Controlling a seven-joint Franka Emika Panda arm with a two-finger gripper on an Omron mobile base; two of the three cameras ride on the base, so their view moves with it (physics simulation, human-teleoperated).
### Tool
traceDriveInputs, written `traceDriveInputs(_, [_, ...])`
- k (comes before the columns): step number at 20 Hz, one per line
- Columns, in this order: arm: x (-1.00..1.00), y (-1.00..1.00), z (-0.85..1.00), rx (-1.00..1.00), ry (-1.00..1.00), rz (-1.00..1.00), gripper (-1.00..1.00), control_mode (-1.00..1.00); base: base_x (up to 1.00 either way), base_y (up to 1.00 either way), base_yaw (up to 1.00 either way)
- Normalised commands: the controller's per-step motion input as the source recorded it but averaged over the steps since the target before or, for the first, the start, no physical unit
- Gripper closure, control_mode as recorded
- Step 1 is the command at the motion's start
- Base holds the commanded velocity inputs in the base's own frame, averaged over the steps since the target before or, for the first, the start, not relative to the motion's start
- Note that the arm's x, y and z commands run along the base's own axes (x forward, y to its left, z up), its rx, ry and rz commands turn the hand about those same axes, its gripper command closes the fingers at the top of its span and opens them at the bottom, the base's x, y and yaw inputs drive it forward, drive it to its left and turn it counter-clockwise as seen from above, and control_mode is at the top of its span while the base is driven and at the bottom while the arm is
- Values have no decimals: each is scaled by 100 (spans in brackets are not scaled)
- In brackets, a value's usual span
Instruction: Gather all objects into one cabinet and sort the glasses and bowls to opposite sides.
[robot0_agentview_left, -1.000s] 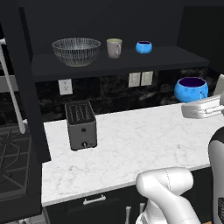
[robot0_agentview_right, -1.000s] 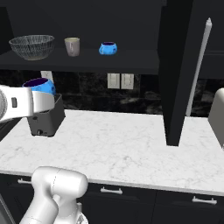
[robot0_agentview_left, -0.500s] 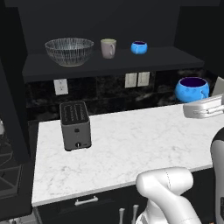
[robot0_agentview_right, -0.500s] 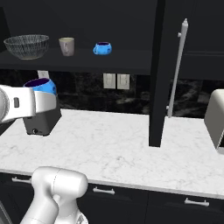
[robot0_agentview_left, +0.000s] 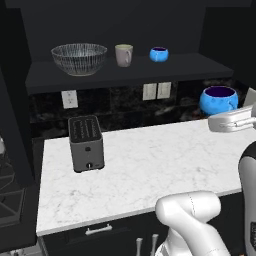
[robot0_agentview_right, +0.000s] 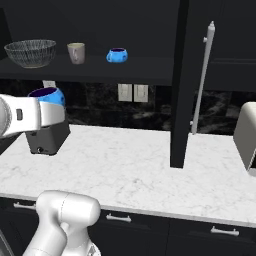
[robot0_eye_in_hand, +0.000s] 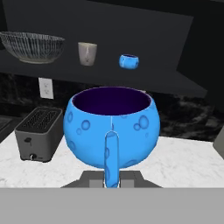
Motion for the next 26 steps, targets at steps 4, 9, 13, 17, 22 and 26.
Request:
traceDriveInputs(4, [49, -6, 43, 1, 0, -14, 100, -100, 0, 0, 0])
traceDriveInputs(9, [46, -19, 45, 0, 1, -22, 100, -100, 0, 0, 0])
traceDriveInputs(13, [29, -28, 13, 3, 1, -25, 100, -100, 0, 0, 0])
traceDriveInputs(17, [33, -36, 0, 6, 1, -18, 100, -100, 0, 0, 0])
traceDriveInputs(22, [64, -11, 0, 0, 0, -5, 100, -100, 0, 0, 0])
traceDriveInputs(26, [59, -29, 0, 0, 0, 0, 100, -100, 0, 0, 0])
